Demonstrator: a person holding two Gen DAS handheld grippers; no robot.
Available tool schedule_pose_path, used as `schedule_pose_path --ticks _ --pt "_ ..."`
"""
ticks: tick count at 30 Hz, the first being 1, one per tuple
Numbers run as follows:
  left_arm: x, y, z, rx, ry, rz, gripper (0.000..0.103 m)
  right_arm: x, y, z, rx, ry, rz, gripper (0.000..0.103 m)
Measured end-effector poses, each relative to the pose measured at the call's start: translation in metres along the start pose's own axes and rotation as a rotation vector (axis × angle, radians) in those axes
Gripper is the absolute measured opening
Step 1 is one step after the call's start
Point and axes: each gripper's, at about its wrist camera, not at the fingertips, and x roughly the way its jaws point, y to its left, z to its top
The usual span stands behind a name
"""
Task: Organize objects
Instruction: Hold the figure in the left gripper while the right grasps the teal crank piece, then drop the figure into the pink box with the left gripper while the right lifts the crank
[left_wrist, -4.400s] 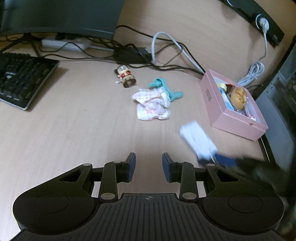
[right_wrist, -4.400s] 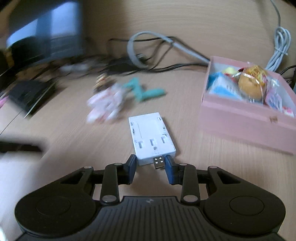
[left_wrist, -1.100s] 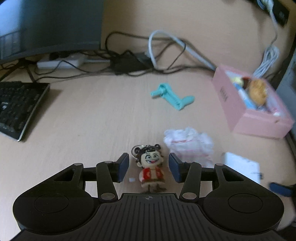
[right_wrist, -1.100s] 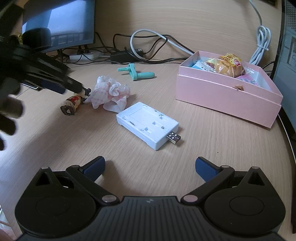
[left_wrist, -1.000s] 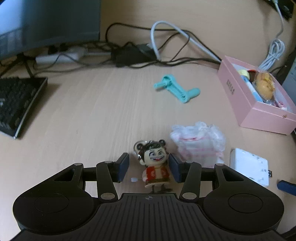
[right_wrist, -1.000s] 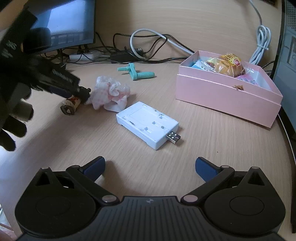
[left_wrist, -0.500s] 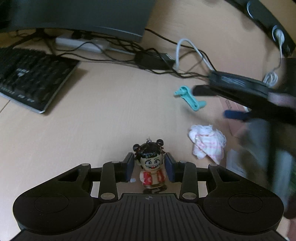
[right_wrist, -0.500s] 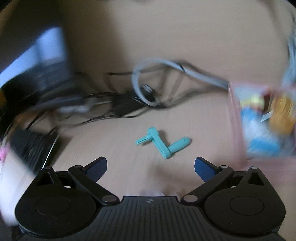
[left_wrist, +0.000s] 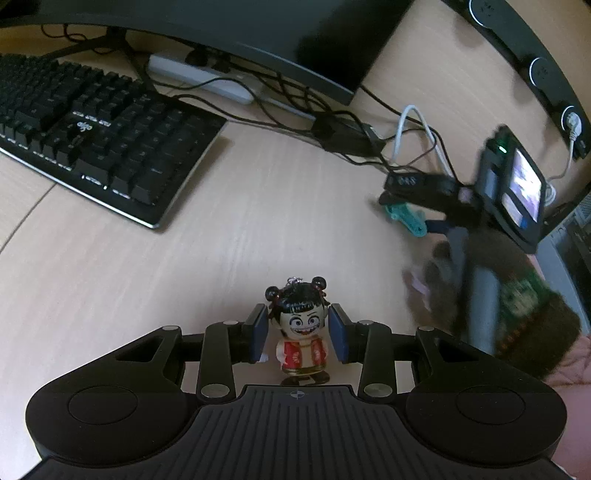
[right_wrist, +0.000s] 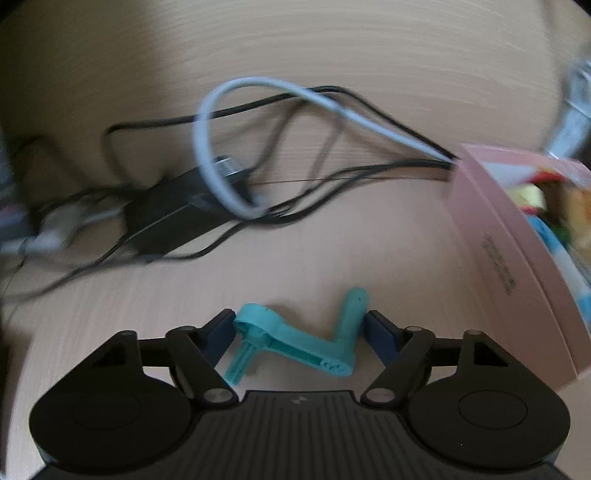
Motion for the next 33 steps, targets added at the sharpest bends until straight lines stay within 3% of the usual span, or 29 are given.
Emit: schedule_pose_path --ticks 4,7,12,23,27,28,30,33 --pt "0.002 0.001 0.003 0.024 0.02 -0.013 0.04 -0.024 -0.003 -0.017 -0.164 -0.012 0.072 0.073" --pt "0.004 -0.009 0.003 0.063 0.046 -0.027 0.04 -0.064 -0.016 -0.026 -0.239 -0.061 0.127 0.071" --pt "0.004 -0.057 0.005 0.163 0.05 -0.088 0.037 -0.138 -0.067 -0.029 -0.204 -0.135 0.186 0.069" --pt "0.012 -0.23 0.047 0.342 -0.073 -0.298 0.037 -0.238 -0.199 -0.089 -0.139 -0.276 0.101 0.069" --pt "0.04 -0.298 0.064 0.408 -0.092 -0.341 0.037 -0.253 -0.235 -0.103 -0.087 -0.301 0.072 0.069" --pt "0.056 -0.314 0.069 0.407 -0.063 -0.35 0.037 -0.255 -0.242 -0.104 -0.071 -0.304 0.069 0.069" --pt "0.087 -0.335 0.073 0.432 -0.003 -0.34 0.039 -0.257 -0.252 -0.107 -0.047 -0.313 0.059 0.069" --pt "0.115 -0.351 0.067 0.465 -0.014 -0.246 0.039 -0.256 -0.262 -0.109 -0.027 -0.324 0.042 0.069"
